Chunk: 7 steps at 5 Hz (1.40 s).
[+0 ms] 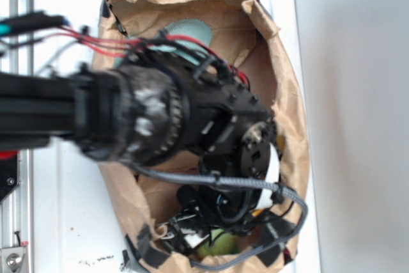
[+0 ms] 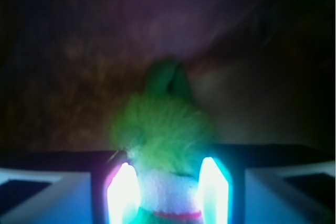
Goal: Grab the green animal.
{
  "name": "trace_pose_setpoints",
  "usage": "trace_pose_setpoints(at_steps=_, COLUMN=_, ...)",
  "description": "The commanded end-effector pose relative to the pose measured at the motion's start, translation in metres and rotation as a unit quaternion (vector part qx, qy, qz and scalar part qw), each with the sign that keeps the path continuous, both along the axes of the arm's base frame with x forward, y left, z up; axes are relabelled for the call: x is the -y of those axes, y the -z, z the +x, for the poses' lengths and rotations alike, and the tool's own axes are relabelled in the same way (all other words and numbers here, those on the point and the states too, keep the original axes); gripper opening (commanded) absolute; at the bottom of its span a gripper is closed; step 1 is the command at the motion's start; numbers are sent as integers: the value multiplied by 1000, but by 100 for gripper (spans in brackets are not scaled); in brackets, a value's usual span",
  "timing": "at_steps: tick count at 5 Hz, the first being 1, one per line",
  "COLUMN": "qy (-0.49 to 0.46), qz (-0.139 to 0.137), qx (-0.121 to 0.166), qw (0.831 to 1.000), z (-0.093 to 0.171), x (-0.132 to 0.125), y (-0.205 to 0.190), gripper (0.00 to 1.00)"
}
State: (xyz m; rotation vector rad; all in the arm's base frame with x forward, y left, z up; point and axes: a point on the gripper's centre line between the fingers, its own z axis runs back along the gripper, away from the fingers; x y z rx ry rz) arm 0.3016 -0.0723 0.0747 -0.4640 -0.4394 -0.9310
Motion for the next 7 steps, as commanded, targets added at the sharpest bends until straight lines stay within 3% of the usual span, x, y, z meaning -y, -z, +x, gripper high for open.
trace_pose_setpoints(at_steps=1, qy=-148, qz=-47, qx=58, qw=986, z=1, x=-61, y=-81, gripper=0)
trace_pose_setpoints(at_steps=2, qy=-195, qz=-41, qx=56, qw=978, z=-7, x=-71, y=-101, gripper=0)
trace_pose_setpoints(at_steps=3, qy=-166, qz=-39, qx=35, qw=985, z=-9, x=-67, y=-92, gripper=100)
trace_pose_setpoints(at_steps=5, qy=-112, qz=29, qx=10, qw=993, z=-4, x=-42, y=-49, gripper=100)
trace_pose_setpoints(at_steps=7, qy=-48, qz=33, qx=-18, qw=998, z=-9, x=-24, y=-24, gripper=100)
